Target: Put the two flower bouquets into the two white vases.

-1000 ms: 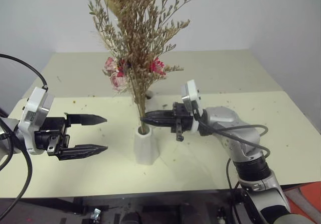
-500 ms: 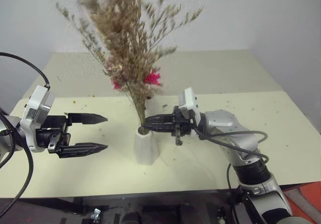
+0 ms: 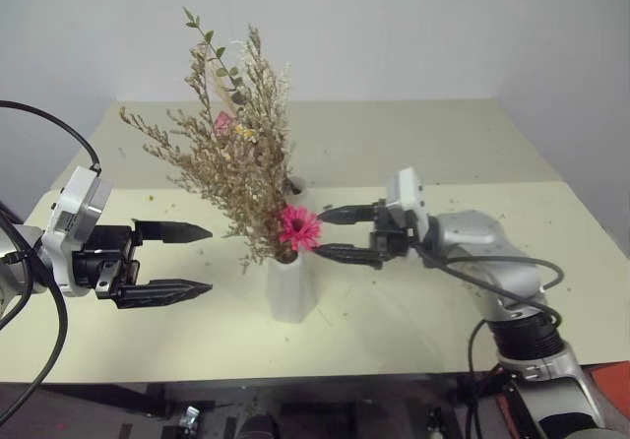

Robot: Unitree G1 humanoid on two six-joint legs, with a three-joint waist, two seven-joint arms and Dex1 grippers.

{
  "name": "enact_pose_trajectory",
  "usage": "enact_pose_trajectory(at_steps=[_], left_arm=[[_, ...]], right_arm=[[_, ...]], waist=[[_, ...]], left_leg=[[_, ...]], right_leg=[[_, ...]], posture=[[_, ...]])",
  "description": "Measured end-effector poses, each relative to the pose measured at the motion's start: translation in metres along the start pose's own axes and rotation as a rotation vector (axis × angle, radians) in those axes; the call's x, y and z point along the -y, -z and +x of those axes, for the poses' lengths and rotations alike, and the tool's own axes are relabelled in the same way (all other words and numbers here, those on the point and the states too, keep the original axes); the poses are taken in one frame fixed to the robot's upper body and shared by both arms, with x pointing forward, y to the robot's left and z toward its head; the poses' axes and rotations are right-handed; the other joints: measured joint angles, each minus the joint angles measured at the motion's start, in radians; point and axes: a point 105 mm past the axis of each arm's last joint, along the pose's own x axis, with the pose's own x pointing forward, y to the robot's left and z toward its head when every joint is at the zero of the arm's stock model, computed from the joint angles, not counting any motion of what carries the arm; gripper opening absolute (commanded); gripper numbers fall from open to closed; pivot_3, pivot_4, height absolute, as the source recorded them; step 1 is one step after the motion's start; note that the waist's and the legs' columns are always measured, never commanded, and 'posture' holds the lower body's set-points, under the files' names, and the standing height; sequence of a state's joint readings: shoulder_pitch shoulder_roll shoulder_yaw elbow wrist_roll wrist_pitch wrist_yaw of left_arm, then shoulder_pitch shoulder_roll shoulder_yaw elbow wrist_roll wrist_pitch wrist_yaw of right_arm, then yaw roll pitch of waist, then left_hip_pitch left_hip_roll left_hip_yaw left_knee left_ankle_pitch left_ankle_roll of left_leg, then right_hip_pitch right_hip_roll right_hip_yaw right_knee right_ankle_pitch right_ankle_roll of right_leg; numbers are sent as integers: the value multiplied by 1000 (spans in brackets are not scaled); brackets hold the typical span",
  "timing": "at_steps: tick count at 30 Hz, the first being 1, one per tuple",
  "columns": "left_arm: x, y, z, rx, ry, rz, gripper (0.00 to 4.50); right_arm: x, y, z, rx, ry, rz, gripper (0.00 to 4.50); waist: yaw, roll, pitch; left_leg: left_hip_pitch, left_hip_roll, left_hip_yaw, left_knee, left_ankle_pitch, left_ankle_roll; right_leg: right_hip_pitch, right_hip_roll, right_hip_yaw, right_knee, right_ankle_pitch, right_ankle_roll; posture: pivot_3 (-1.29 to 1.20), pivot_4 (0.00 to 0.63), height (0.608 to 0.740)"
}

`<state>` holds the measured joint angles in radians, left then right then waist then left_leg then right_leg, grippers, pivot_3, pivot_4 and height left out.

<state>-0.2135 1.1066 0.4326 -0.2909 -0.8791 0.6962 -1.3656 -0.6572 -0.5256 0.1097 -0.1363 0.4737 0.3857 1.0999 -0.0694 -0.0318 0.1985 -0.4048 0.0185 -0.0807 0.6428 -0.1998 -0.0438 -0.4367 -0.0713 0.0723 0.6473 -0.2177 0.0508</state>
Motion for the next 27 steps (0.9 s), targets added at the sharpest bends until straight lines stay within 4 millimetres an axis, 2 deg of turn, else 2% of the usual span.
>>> enact_pose_trajectory(at_steps=[3, 9, 15, 19, 22, 27], left_arm=[[0, 0, 0, -1, -4, -1, 4500], [0, 6, -1, 3, -47, -17, 4500], [4, 5, -7, 22, -128, 3, 4500], [9, 9, -10, 47, -186, -5, 4500], [14, 15, -11, 52, -220, -26, 4500], [18, 18, -10, 67, -253, -41, 4500]], right_arm=[[5, 1, -13, -33, 10, -12, 2996], [23, 11, -52, -121, 78, -11, 2996], [23, 44, -83, -221, 149, 84, 2996], [26, 57, -104, -269, 227, 123, 2996], [25, 60, -114, -280, 263, 133, 2996], [20, 65, -118, -291, 279, 145, 2996]], waist=[[0, 0, 0], [0, 0, 0], [0, 0, 0], [-1, 0, 0], [0, 0, 0], [0, 0, 0]], left_leg=[[0, 0, 0, 0, 0, 0], [0, 0, 0, 0, 0, 0], [0, 0, 0, 0, 0, 0], [1, 0, 1, 0, 0, 0], [1, 0, 1, 0, 0, 0], [6, 0, 1, 0, 0, 0]], right_leg=[[0, 0, 0, 0, 0, 0], [0, 0, 0, 0, 0, 0], [1, 0, 0, 0, 0, 0], [1, 0, 0, 0, 0, 0], [1, 0, 0, 0, 0, 0], [7, 0, 0, -1, -3, 3]], posture=[[0, 150, 740], [0, 150, 740], [0, 150, 740], [0, 150, 740], [0, 150, 740], [0, 150, 740]])
